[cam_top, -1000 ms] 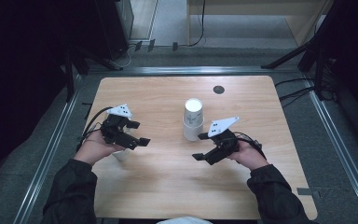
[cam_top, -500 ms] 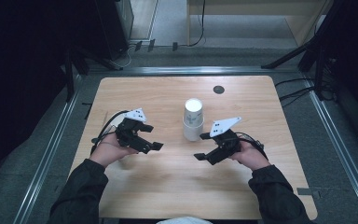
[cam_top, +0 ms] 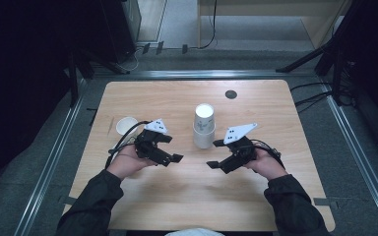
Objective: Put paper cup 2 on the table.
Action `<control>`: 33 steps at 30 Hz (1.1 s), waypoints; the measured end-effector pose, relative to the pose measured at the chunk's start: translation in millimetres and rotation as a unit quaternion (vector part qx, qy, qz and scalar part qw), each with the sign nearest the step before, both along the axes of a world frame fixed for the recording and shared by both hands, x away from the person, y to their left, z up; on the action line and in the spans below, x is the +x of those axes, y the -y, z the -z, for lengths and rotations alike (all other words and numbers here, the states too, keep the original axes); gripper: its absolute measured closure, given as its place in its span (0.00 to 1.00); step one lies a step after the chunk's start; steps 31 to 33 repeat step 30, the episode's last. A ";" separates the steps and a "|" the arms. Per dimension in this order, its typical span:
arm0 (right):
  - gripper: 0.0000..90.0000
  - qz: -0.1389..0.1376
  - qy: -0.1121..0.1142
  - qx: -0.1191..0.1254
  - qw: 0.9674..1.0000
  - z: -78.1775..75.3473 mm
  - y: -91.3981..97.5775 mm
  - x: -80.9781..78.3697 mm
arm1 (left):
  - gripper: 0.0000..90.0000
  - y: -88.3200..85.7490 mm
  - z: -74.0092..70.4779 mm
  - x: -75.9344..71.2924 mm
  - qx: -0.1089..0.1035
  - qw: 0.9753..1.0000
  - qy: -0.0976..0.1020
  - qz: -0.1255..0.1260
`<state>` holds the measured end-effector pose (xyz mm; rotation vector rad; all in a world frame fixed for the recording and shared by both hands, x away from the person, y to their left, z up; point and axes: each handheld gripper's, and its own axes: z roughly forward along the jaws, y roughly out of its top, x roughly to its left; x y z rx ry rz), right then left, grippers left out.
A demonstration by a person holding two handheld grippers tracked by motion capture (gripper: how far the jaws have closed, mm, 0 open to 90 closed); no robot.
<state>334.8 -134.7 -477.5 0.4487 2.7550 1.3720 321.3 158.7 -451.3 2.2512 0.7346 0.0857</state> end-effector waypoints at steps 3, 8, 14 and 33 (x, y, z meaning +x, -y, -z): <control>0.23 0.002 0.000 0.000 1.000 -0.2 1.4 -0.7 | 0.16 3.5 2.2 0.6 -0.003 1.000 -0.001 -0.004; 0.23 0.005 0.000 0.002 1.000 -0.6 3.6 -1.0 | 0.16 7.3 5.4 0.0 -0.001 1.000 0.001 0.000; 0.23 0.006 0.002 0.001 1.000 -0.7 5.0 -0.9 | 0.17 10.7 7.9 -1.7 0.002 1.000 -0.001 0.008; 0.23 0.003 -0.002 0.001 1.000 -0.7 5.1 -1.4 | 0.17 10.9 15.1 -1.2 0.000 1.000 0.006 -0.002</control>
